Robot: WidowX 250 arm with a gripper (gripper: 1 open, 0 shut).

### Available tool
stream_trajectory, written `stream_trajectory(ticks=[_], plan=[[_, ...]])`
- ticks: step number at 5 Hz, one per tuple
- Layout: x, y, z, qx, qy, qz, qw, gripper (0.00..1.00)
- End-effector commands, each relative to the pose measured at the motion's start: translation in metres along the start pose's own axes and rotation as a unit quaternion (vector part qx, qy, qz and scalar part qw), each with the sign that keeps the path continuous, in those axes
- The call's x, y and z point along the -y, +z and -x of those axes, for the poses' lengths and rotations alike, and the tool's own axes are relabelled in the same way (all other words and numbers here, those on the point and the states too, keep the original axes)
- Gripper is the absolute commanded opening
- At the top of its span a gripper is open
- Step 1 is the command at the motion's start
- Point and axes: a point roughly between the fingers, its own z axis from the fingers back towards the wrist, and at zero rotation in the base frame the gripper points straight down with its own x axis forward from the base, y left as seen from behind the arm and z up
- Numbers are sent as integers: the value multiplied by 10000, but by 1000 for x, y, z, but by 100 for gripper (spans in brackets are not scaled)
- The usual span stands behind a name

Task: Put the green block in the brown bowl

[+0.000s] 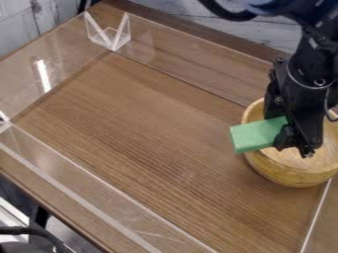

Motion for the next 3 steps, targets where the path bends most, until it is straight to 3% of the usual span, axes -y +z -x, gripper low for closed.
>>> stream_trajectory(ticks=[1,3], plan=[[-3,12,-7,329,28,-190,9993,0],[-5,17,-7,489,-9,-359,9982,0]])
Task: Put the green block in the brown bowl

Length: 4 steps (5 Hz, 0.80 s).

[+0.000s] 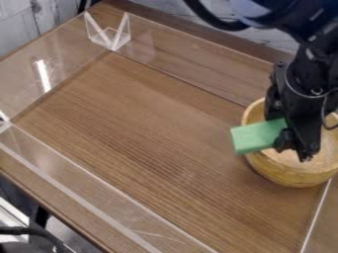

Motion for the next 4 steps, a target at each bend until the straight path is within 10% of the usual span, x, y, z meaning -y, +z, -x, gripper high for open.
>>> stream_trajectory(ticks=[1,4], plan=[[-5,16,-7,303,34,-182,9994,0],[-5,16,-6,370,102,-95,9992,0]])
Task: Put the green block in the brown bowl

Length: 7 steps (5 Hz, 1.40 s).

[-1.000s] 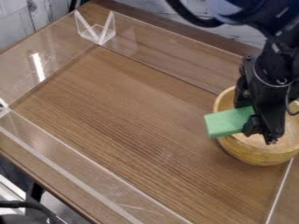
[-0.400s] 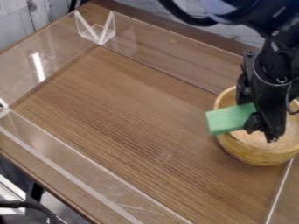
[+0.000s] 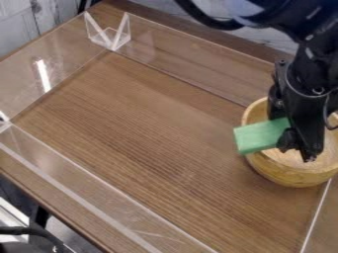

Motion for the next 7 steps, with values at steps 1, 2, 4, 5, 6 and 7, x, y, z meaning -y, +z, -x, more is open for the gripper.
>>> stream_trajectory(ticks=[1,2,4,5,6,7], plan=[[-8,16,-5,300,103,-99,9994,0],[-9,16,-5,316,130,-78,9994,0],[-10,16,-4,355,183,-41,9992,0],[-10,16,-4,376,210,-21,9991,0],[-10,14,-3,400,241,-5,9989,0],[-10,14,-3,418,263,9,9988,0]])
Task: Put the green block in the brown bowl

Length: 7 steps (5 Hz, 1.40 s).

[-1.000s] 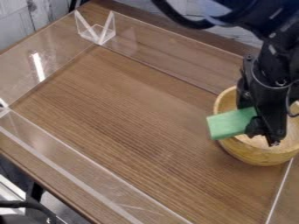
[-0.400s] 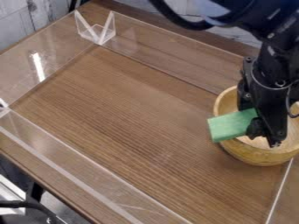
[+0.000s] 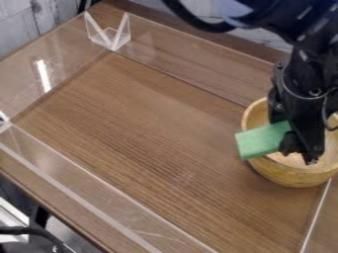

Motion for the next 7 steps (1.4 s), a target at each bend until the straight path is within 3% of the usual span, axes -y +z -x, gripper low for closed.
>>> stream_trajectory(ticks=[1,7], plan=[[-8,15,-5,286,77,-100,9995,0],[-11,9,-1,364,326,-47,9988,0]])
